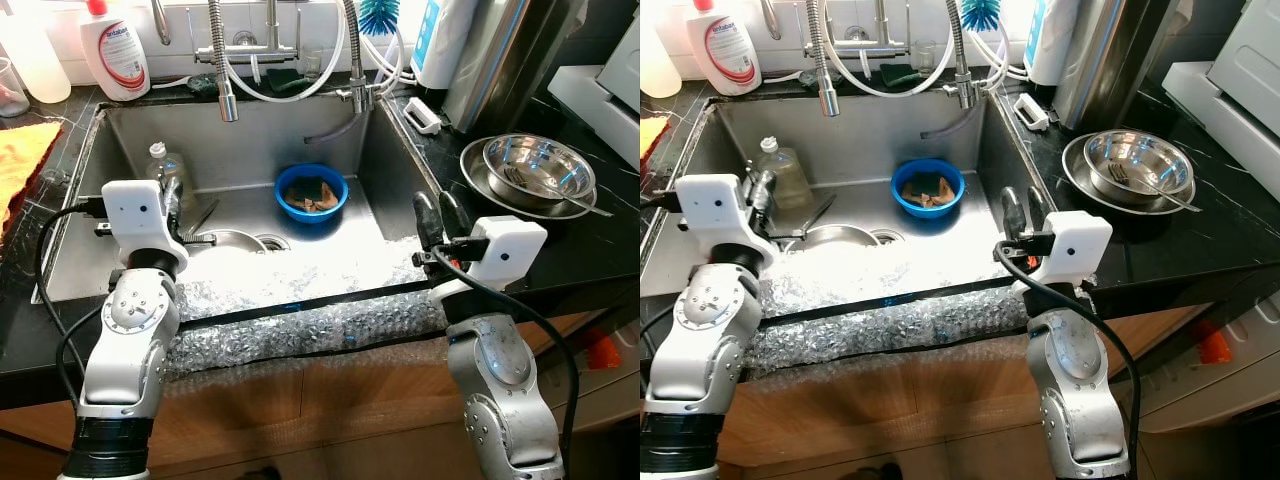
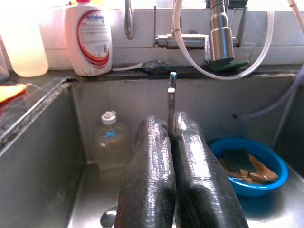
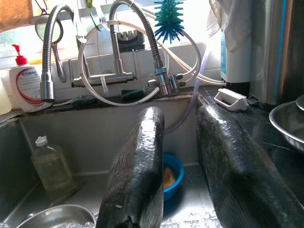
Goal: Kitchen organization
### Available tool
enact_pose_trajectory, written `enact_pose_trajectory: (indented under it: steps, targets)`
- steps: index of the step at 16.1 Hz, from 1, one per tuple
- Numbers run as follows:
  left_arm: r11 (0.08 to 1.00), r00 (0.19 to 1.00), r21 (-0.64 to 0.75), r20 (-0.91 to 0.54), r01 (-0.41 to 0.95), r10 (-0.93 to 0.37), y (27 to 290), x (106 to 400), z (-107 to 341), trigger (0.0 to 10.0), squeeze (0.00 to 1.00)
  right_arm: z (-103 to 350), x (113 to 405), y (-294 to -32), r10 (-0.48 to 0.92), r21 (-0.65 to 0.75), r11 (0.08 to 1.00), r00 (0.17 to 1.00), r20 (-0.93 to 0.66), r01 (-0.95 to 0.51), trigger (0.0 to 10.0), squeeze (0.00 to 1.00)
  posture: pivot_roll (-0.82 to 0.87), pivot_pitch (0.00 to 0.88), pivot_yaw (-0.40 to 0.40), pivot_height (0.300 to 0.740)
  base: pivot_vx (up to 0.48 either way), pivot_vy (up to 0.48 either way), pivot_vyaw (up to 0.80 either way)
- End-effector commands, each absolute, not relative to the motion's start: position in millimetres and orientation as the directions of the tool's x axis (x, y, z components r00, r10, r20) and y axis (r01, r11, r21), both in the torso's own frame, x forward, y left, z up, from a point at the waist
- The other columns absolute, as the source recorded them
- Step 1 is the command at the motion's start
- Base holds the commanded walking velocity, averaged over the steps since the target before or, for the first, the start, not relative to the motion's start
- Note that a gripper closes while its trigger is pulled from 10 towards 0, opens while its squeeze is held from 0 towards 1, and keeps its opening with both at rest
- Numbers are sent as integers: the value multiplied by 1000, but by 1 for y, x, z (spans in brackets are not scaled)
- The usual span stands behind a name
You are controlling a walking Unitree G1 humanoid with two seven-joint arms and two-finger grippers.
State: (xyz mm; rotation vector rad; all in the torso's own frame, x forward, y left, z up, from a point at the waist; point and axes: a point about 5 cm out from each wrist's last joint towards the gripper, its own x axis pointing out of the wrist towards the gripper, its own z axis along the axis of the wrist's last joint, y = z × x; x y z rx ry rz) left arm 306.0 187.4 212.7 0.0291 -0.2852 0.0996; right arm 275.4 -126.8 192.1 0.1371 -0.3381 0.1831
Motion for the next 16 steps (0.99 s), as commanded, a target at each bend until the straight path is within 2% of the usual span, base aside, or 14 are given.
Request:
enact_pose_trajectory:
  steps: [1,2,4,10,11,12,14,16]
  targets:
    - [996,964,3,251,-93,89,187,306,208,10000,482,189,275,-130,134,111,977,933,333,-180,10000,0,66,105,-35,740,0,0,0]
    - [996,970,7,230,-89,85,187,306,206,10000,918,186,276,-130,130,107,979,940,314,-172,10000,0,66,106,-35,740,0,0,0]
    - [996,971,1,222,-88,85,186,306,205,10000,1000,182,276,-131,126,108,981,947,296,-164,10000,0,66,110,-35,740,0,0,0]
    - [997,967,-22,240,-80,83,182,306,209,10000,984,181,278,-134,105,100,985,954,280,-138,10000,0,65,130,-40,740,0,0,0]
    - [997,963,-18,255,-79,81,181,305,212,10000,796,181,278,-135,96,94,988,955,281,-127,10000,0,62,130,-40,740,0,0,0]
    - [997,943,-17,323,-79,80,181,303,223,10000,0,182,279,-140,54,86,993,957,283,-81,10000,0,58,134,-41,740,0,0,0]
    - [996,897,42,437,-83,57,180,298,245,10000,0,186,280,-157,-57,67,997,953,297,39,10000,0,57,137,-40,740,0,0,0]
    - [994,887,60,458,-95,57,182,294,248,10000,0,189,280,-172,-127,45,992,943,308,119,10000,0,54,139,-41,740,0,0,0]
